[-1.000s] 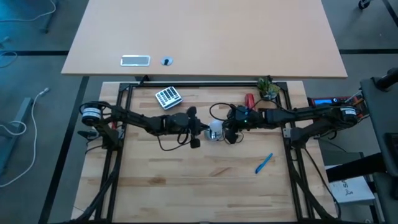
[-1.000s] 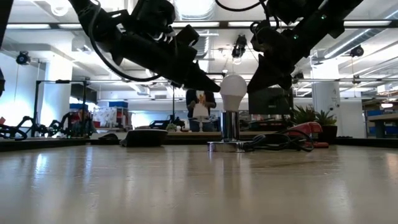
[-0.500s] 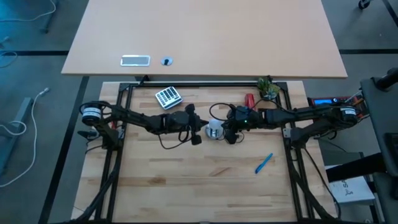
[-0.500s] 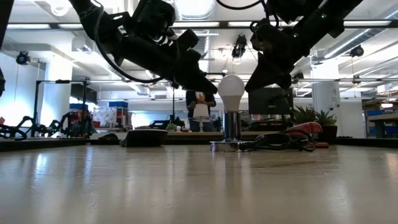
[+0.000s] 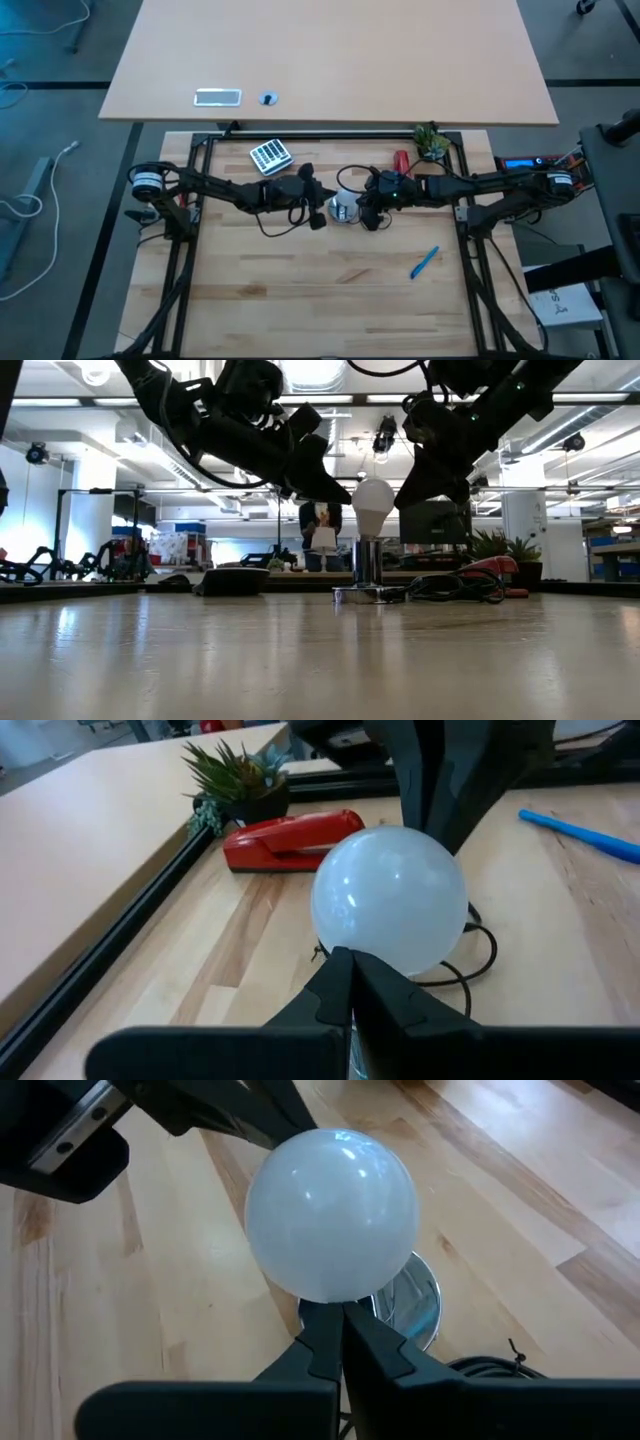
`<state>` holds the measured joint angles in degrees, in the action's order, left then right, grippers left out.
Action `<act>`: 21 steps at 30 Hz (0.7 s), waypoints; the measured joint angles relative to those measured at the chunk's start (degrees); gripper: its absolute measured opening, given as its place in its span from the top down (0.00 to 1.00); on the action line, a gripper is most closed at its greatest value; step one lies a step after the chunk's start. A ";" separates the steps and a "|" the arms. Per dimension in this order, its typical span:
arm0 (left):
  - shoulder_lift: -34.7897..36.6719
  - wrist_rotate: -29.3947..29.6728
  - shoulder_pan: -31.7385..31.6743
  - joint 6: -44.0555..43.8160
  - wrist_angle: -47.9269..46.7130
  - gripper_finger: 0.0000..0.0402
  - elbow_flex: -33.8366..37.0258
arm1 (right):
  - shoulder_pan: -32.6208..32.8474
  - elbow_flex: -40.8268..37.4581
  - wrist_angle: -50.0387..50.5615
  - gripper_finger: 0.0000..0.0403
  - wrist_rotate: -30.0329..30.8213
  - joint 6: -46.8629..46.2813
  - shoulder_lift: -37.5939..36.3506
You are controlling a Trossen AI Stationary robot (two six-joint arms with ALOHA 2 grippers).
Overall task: Screw lightbulb
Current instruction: Insert the white lightbulb into the silver lamp
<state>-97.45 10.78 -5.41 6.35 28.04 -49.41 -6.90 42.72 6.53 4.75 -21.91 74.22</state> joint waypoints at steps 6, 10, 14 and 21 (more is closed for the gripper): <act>0.00 -0.32 -0.42 -1.25 -1.39 1.00 0.04 | -0.25 0.07 -0.22 1.00 1.45 -0.33 0.00; 0.00 -0.38 -0.67 -1.42 -1.37 1.00 0.04 | -0.33 0.07 -0.23 1.00 1.46 -0.76 0.00; 0.00 -0.41 -0.72 -1.44 -1.67 1.00 0.04 | -0.26 0.09 -0.27 1.00 0.74 -0.72 0.00; 0.00 0.23 -0.69 -1.51 -1.69 1.00 0.04 | -0.26 0.09 -0.25 1.00 -0.23 -0.59 0.00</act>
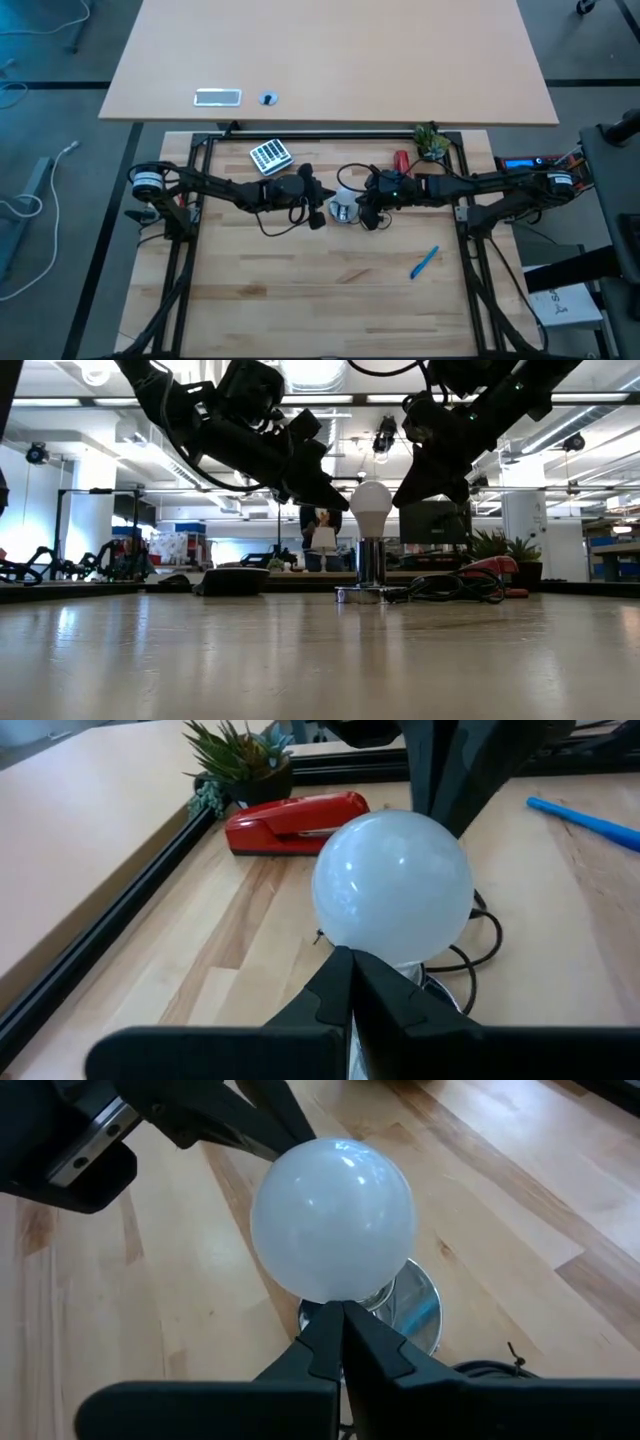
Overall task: Screw lightbulb
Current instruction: Insert the white lightbulb into the silver lamp
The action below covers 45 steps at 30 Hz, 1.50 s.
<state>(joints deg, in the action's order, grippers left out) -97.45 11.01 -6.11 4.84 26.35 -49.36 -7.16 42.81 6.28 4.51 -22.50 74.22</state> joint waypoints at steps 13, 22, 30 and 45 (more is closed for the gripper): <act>0.00 0.47 -0.15 0.00 -0.24 1.00 0.00 | 0.00 0.00 0.04 1.00 -1.16 0.61 0.00; 0.00 2.03 -0.17 -0.44 -1.02 1.00 0.03 | 0.00 0.00 0.20 1.00 0.05 -0.03 -0.07; 0.00 2.14 -0.26 -0.90 -1.31 1.00 0.35 | 0.00 0.00 0.53 1.00 0.13 -0.46 -0.07; 2.65 3.38 0.66 -0.74 -9.28 1.00 0.46 | 0.00 0.00 4.05 1.00 5.39 -0.66 -0.09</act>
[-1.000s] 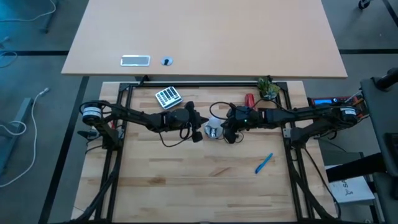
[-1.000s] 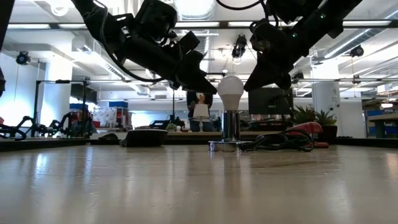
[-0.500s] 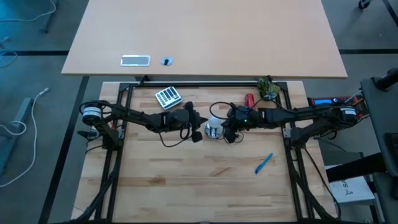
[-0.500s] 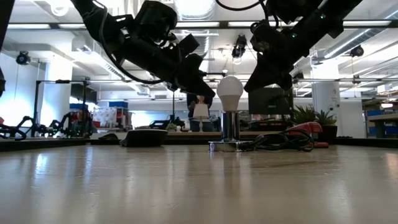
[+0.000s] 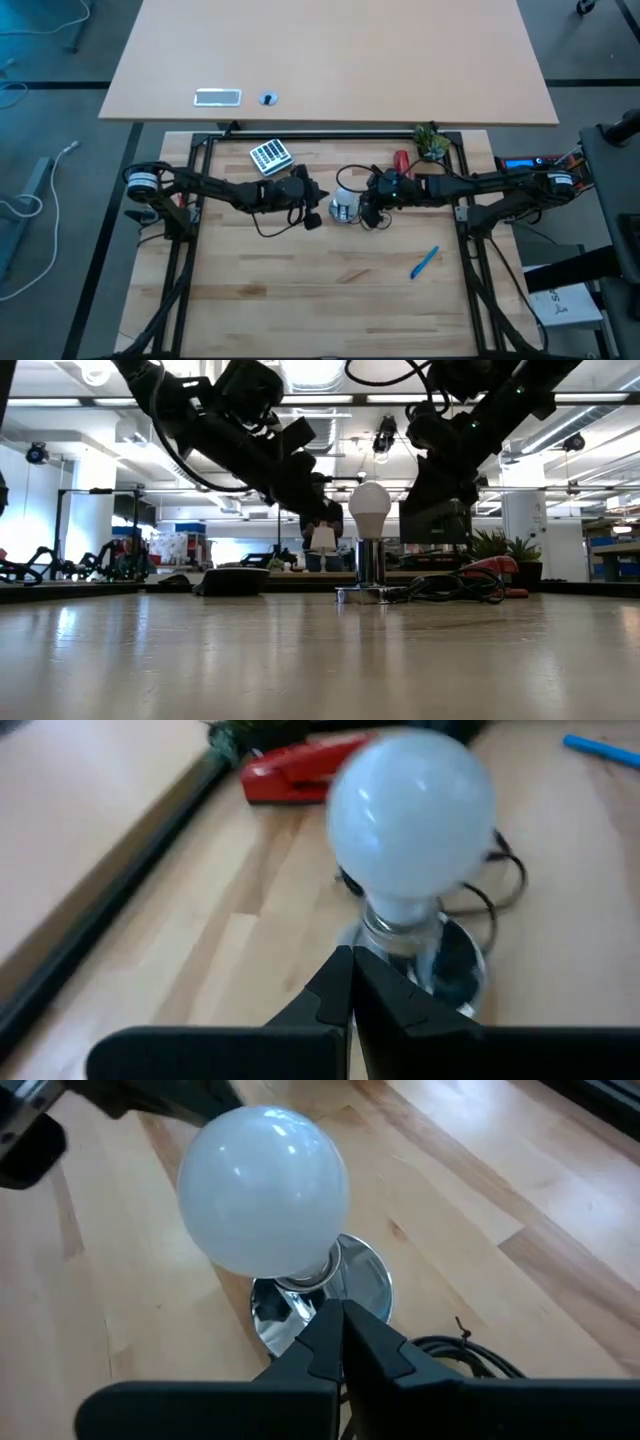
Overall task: Screw lightbulb
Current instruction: Insert the white lightbulb into the silver lamp
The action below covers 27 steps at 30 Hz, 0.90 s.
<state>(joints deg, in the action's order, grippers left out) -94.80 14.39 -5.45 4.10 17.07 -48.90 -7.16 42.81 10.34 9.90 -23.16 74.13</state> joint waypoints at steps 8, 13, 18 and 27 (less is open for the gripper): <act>-0.12 -11.84 1.10 0.13 0.82 1.00 0.50 | 0.00 -0.01 -2.43 1.00 0.23 1.07 0.00; -0.21 -11.34 1.10 2.43 5.31 1.00 0.59 | 0.00 -0.01 -2.56 1.00 0.23 1.28 0.00; -0.23 -11.31 0.18 3.92 7.01 1.00 0.59 | 0.00 -0.02 -2.70 1.00 0.13 1.69 0.00; -0.64 -11.32 -0.53 4.57 7.49 1.00 0.59 | 0.02 -0.02 -5.05 1.00 -1.30 2.80 0.00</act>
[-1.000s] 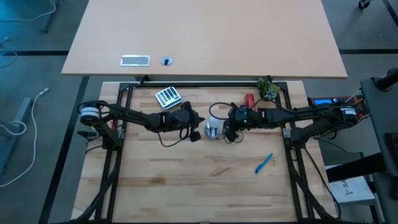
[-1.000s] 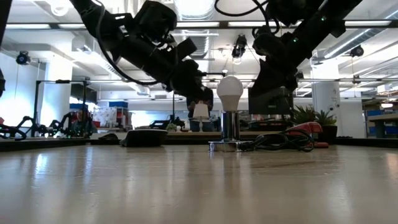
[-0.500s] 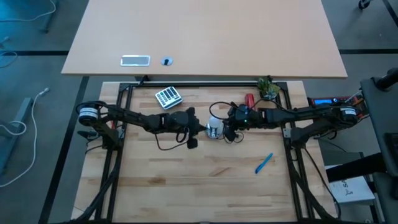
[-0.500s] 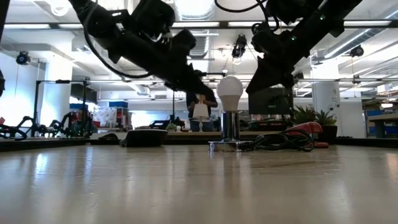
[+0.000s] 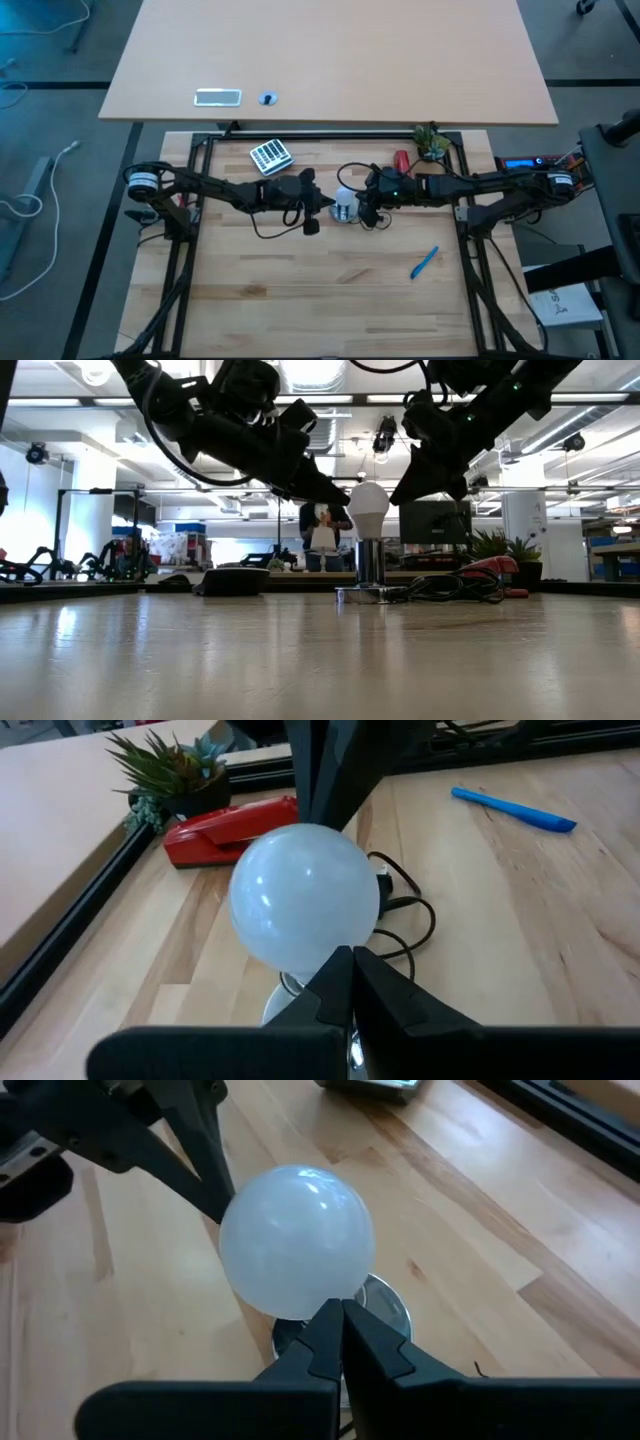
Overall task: Screw lightbulb
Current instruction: Insert the white lightbulb into the silver lamp
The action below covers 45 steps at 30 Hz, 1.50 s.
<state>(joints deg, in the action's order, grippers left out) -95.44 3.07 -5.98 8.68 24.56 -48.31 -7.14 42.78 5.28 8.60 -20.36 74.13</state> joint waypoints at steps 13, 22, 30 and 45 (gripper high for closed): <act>0.00 1.00 -0.87 0.29 0.68 1.00 0.00 | 0.00 -0.02 0.01 1.00 -1.53 -0.14 0.00; 0.00 3.02 -1.11 -0.03 0.31 1.00 0.00 | 0.28 -0.02 -0.18 1.00 -2.89 -1.13 0.00; 0.00 5.73 -1.31 -0.39 -0.44 1.00 0.00 | 0.66 -0.02 0.14 1.00 -2.60 -1.81 0.02; 0.58 5.95 -1.22 -3.35 -2.18 1.00 0.02 | 0.63 -0.04 4.51 1.00 2.06 -3.30 0.02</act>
<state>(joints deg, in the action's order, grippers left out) -94.86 9.02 -7.20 5.33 22.38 -48.29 -6.50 42.74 9.79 10.66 -23.66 74.15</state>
